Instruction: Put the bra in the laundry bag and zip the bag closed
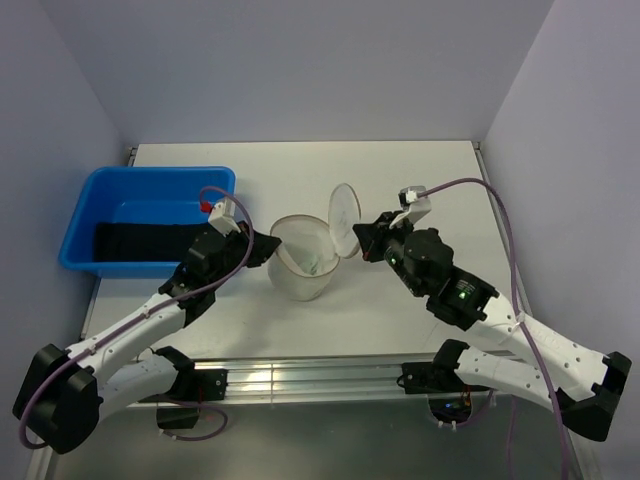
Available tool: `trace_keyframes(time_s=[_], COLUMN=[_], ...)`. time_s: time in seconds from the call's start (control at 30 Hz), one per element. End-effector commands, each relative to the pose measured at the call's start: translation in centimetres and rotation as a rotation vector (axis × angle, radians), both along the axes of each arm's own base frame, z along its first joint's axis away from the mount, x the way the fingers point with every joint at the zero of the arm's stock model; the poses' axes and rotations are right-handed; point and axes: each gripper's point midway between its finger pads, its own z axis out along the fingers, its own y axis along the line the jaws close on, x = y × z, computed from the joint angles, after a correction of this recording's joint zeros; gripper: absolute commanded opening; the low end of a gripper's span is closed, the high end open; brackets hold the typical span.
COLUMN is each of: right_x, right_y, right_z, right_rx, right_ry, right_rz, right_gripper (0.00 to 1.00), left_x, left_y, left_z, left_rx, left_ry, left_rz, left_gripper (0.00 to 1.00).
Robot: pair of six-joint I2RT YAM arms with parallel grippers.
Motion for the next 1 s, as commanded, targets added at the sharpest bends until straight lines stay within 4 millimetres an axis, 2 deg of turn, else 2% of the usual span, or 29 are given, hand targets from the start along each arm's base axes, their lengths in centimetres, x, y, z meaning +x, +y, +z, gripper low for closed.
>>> trace_keyframes(time_s=[0.0,0.03,0.07,0.13,0.17,0.2,0.23,0.3,0.33,0.37,0.4,0.43,0.47,0.5,0.57,0.6,0.77,0.8,0.83,0.87,0.9,0.93,0.97], right_x=[0.0,0.5,0.5,1.5,1.6,1.8,2.1,2.3,2.3,2.2,2.3,2.3,2.4,2.4,2.3,2.2,1.8,1.6,1.4,1.3,1.2,1.1,0.9], right_y=[0.5,-0.2,-0.1,-1.3,-1.3,-1.9,-2.6,-3.4,-3.6,-4.0,-4.6,-4.8,-5.2,-5.2,-5.5,-5.6,-5.8,-5.7,-5.7,-5.4,-5.4,-5.4,-5.1], right_z=[-2.1,-2.6,-3.8,-5.6,-6.3,-6.9,-8.0,-8.3,-8.4,-8.7,-8.7,-8.6,-8.6,-8.5,-8.5,-8.2,-8.3,-8.4,-9.1,-9.1,-9.2,-9.7,-9.7], right_rx=[0.058,0.068,0.078,0.086,0.102,0.105,0.104,0.114,0.111,0.097,0.088,0.082,0.071,0.067,0.049,0.052,0.046,0.048,0.032,0.04,0.042,0.031,0.031], right_ry=[0.055,0.063,0.093,0.137,0.164,0.181,0.201,0.198,0.201,0.208,0.204,0.203,0.197,0.194,0.187,0.177,0.134,0.13,0.134,0.125,0.122,0.126,0.12], right_rz=[0.015,-0.01,-0.001,-0.033,-0.031,-0.053,-0.081,-0.116,-0.126,-0.139,-0.165,-0.179,-0.187,-0.187,-0.188,-0.19,-0.163,-0.155,-0.143,-0.123,-0.121,-0.114,-0.09], right_gripper=[0.0,0.0,0.0,0.0,0.0,0.01,0.07,0.19,0.35,0.45,0.53,0.62,0.66,0.75,0.8,0.8,0.8,0.8,0.8,0.8,0.8,0.8,0.8], left_x=[-0.2,-0.3,-0.4,-0.8,-1.0,-1.0,-1.0,-1.3,-1.1,-1.2,-1.2,-1.0,-0.6,-0.8,-0.9,-1.0,-0.8,-0.5,0.4,1.0,1.7,3.4,4.0], left_y=[1.0,1.2,1.4,1.6,1.7,1.8,1.9,2.1,2.6,2.8,3.3,3.7,4.9,5.8,7.4,7.8,10.0,10.2,10.6,11.1,11.5,12.4,12.4], left_z=[-0.5,-1.0,-1.2,-1.7,-1.3,-1.0,-0.6,0.3,0.6,1.4,1.2,2.8,3.5,4.2,5.7,7.1,9.5,10.8,10.6,10.5,12.2,10.9,10.2], left_rx=[-0.016,-0.006,0.003,0.0,-0.012,-0.018,-0.015,-0.005,0.005,0.002,0.023,0.041,0.068,0.109,0.133,0.125,0.208,0.207,0.254,0.291,0.308,0.363,0.393], left_ry=[-0.006,0.003,0.01,0.023,0.013,0.008,-0.002,-0.012,-0.021,-0.033,-0.017,-0.046,-0.055,-0.038,-0.058,-0.08,-0.098,-0.115,-0.11,-0.097,-0.11,-0.058,-0.03], left_rz=[0.03,0.034,0.034,0.038,0.039,0.039,0.041,0.041,0.067,0.074,0.092,0.107,0.168,0.201,0.259,0.278,0.365,0.381,0.403,0.425,0.438,0.463,0.429], left_gripper=[0.11,0.14,0.17,0.3,0.35,0.44,0.48,0.57,0.6,0.63,0.7,0.73,0.79,0.82,0.87,0.88,0.89,0.88,0.88,0.88,0.88,0.87,0.86])
